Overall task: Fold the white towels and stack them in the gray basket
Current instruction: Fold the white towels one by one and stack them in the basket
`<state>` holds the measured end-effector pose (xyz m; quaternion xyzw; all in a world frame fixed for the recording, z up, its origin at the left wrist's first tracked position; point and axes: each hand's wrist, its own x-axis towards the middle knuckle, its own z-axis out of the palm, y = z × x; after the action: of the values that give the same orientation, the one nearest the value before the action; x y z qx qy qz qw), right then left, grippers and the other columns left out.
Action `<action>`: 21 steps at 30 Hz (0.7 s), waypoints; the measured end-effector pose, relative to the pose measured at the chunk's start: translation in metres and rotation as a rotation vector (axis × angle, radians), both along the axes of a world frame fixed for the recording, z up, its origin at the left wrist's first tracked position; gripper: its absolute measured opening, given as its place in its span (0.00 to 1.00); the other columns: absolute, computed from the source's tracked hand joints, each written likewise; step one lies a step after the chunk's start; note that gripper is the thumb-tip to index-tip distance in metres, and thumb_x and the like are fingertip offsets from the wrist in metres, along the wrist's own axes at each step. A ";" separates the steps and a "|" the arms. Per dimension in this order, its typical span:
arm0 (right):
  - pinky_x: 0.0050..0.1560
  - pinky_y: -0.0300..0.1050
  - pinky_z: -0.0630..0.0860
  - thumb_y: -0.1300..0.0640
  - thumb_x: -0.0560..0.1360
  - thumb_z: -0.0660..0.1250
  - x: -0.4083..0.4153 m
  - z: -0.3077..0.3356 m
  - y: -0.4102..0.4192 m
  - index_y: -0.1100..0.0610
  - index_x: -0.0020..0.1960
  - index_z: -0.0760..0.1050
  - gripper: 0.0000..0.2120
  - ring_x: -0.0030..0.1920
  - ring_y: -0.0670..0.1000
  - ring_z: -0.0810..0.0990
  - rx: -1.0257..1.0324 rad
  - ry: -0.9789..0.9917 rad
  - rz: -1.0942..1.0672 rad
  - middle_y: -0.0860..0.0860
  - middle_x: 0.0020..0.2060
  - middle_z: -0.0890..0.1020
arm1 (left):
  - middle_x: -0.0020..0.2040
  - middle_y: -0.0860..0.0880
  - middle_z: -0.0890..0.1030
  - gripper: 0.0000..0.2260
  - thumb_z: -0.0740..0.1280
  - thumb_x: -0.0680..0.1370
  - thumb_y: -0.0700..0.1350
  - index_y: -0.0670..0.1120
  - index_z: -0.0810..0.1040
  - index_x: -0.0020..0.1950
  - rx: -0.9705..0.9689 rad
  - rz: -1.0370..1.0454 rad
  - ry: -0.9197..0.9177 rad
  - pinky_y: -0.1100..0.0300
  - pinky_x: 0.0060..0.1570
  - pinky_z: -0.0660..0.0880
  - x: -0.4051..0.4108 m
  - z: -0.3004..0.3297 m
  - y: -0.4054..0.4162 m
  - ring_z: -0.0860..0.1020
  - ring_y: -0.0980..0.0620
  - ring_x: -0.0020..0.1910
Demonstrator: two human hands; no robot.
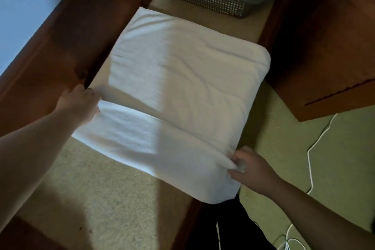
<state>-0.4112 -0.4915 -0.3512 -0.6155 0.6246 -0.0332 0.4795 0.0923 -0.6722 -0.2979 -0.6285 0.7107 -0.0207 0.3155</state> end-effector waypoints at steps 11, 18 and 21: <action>0.39 0.45 0.74 0.54 0.72 0.71 0.015 0.022 0.009 0.43 0.45 0.67 0.13 0.40 0.43 0.78 0.057 -0.062 0.025 0.43 0.41 0.78 | 0.54 0.42 0.76 0.14 0.72 0.77 0.49 0.46 0.76 0.60 -0.115 -0.004 -0.021 0.45 0.44 0.74 -0.007 0.000 0.017 0.73 0.39 0.55; 0.43 0.42 0.78 0.55 0.73 0.79 -0.004 0.026 -0.007 0.50 0.53 0.81 0.10 0.46 0.43 0.84 0.303 -0.210 -0.194 0.43 0.46 0.86 | 0.56 0.41 0.77 0.11 0.71 0.78 0.44 0.47 0.77 0.59 -0.119 0.027 -0.023 0.44 0.47 0.75 -0.008 -0.004 0.019 0.72 0.38 0.58; 0.38 0.45 0.65 0.57 0.75 0.77 -0.023 0.023 -0.016 0.55 0.40 0.73 0.13 0.33 0.43 0.74 0.348 -0.267 -0.208 0.40 0.31 0.76 | 0.57 0.41 0.77 0.11 0.70 0.78 0.46 0.46 0.77 0.60 -0.116 0.039 -0.020 0.45 0.47 0.74 -0.011 -0.002 0.019 0.72 0.38 0.59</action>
<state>-0.4342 -0.5079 -0.3285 -0.4459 0.6122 -0.0551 0.6507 0.0814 -0.6534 -0.2996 -0.6592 0.6927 -0.0619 0.2860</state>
